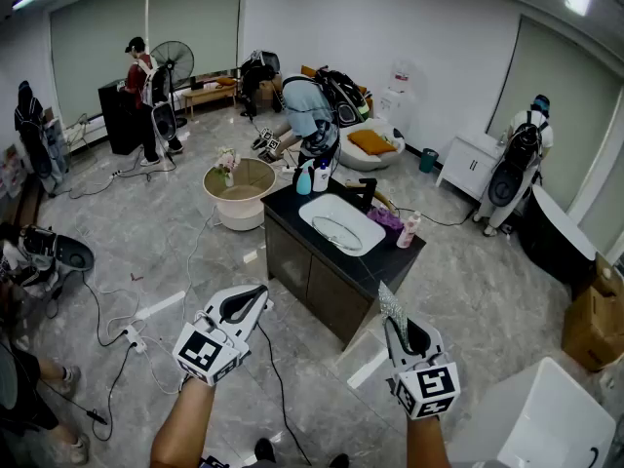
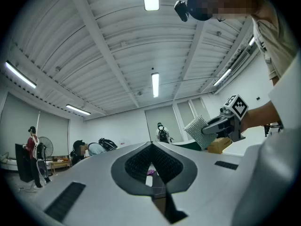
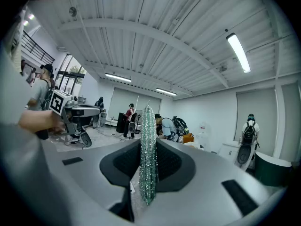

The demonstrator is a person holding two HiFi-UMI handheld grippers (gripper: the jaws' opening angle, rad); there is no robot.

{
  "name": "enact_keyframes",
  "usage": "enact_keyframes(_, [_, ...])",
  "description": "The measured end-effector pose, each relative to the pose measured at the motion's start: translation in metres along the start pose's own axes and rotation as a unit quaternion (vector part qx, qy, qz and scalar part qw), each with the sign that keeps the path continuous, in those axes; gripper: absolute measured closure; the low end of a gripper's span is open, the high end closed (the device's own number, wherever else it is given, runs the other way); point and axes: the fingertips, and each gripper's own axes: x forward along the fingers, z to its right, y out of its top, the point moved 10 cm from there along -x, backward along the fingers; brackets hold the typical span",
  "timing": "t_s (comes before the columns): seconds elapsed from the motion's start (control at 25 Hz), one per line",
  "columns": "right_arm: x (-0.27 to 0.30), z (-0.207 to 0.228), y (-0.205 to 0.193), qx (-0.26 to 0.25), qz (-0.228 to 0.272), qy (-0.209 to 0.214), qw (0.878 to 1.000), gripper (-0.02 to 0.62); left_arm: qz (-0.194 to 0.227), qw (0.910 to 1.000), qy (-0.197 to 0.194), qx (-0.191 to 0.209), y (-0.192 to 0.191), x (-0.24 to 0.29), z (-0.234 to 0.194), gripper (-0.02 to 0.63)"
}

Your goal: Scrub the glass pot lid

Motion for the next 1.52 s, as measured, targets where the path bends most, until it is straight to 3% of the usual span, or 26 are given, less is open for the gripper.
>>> enact_keyframes(0.72, [0.006, -0.001, -0.002, 0.01, 0.009, 0.002, 1.0, 0.515, -0.003, 1.0, -0.006, -0.004, -0.009, 0.002, -0.002, 0.594])
enact_keyframes(1.28, [0.056, -0.053, 0.017, 0.016, 0.001, -0.02, 1.0, 0.515, 0.011, 0.999, -0.036, -0.024, -0.029, -0.015, -0.074, 0.594])
enact_keyframes(1.52, [0.084, -0.036, 0.009, 0.015, -0.002, -0.023, 1.0, 0.515, 0.006, 0.9987, -0.038, -0.035, -0.046, 0.011, -0.088, 0.594])
